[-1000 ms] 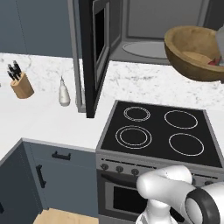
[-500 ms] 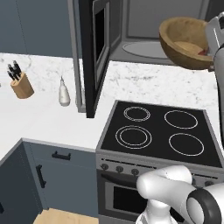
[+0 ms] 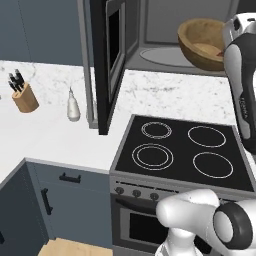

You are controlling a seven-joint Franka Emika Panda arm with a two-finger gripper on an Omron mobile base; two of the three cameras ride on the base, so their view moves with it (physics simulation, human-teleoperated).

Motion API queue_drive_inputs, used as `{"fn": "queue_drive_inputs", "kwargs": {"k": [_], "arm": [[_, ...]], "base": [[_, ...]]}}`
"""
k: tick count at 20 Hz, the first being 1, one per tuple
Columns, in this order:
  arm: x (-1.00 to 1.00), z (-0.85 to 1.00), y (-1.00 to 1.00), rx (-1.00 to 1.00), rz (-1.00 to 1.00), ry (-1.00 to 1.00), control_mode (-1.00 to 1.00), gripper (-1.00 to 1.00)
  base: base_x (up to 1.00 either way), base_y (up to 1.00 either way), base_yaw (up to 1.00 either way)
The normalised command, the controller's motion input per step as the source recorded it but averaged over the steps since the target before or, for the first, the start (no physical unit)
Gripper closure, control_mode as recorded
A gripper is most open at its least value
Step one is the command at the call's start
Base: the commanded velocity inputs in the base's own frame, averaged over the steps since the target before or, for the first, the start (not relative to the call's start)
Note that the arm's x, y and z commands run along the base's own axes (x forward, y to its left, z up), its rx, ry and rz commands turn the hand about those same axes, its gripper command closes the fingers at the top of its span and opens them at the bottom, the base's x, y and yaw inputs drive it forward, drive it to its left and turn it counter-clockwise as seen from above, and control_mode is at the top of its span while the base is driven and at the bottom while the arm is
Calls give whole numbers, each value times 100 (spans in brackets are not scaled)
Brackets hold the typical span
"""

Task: Pick the tomato from the sink and place it in the bowl. Then pick the bowl and place it in the microwave. Then close the microwave door and press the start button.

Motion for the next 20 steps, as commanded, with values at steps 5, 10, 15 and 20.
{"fn": "queue_drive_inputs", "kwargs": {"k": [5,10,15,20], "arm": [[83,-7,-16,0,0,0,-100,100],[76,-13,-17,0,0,0,-100,100],[71,-25,-5,0,0,0,-100,100],[57,-14,-4,0,0,0,-100,100]], "base": [[0,0,0],[0,0,0],[0,0,0],[0,0,0]]}}
